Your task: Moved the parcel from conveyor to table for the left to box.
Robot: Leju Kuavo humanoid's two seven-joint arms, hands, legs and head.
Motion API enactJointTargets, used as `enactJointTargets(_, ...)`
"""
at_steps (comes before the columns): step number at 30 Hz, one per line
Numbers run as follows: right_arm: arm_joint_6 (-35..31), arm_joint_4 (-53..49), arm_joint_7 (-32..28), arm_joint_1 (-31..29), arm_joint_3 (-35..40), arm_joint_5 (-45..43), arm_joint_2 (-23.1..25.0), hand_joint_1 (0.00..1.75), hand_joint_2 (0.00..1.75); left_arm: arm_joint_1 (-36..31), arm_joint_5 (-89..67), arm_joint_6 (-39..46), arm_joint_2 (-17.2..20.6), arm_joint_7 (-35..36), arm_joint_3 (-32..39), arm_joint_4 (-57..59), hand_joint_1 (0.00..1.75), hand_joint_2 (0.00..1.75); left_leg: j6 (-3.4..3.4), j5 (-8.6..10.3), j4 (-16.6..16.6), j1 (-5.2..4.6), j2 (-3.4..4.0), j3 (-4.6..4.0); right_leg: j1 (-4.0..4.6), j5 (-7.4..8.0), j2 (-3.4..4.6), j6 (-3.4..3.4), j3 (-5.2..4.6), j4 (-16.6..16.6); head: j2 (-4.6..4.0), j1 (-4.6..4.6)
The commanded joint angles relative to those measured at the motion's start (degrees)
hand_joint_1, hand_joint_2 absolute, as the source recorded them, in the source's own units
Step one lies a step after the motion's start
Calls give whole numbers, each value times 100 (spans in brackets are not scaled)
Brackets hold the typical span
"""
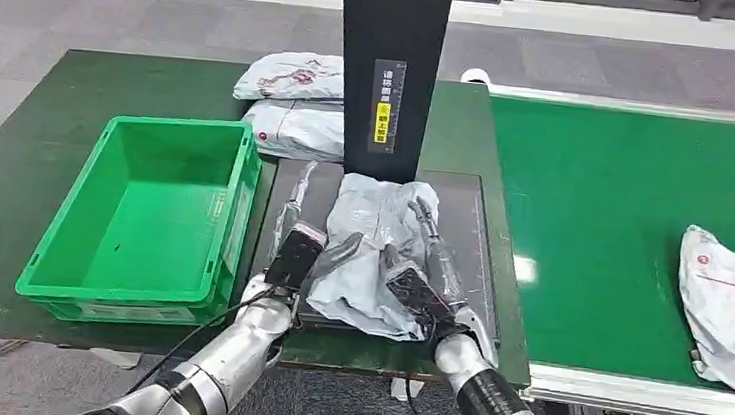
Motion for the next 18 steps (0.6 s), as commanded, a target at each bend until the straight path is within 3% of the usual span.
enactJointTargets(1, -371, -1482, -387, 783, -938, -684, -292, 0, 0, -454, -775, -217, 18, 602, -781, 1182, 0, 175, 1, -4, -12, 5, -14, 16, 8, -9, -30, -6, 26, -17, 0, 0)
enactJointTargets(13, 279, -1171, -323, 541, -1107, -1095, -355, 0, 0, -506, -2106, -800, 58, 1343, -1464, 1348, 0, 175, -5, -8, -4, 2, 5, 3, 4, -3, -5, -5, 3, -7, 0, 0)
enactJointTargets(16, 249, -1198, -387, 477, -1213, -1146, -344, 0, 0, -593, -2919, -1387, 132, 2016, -2075, 1541, 0, 175, -6, -9, -1, 3, 10, 2, 5, -3, 1, -5, 1, -5, 0, 0)
enactJointTargets(18, 252, -1265, -384, 478, -1235, -1147, -365, 0, 0, -585, -3024, -1398, 135, 2100, -2121, 1569, 0, 175, -6, -8, -3, 1, 6, 4, 3, -4, -2, -4, 3, -5, 0, 0)
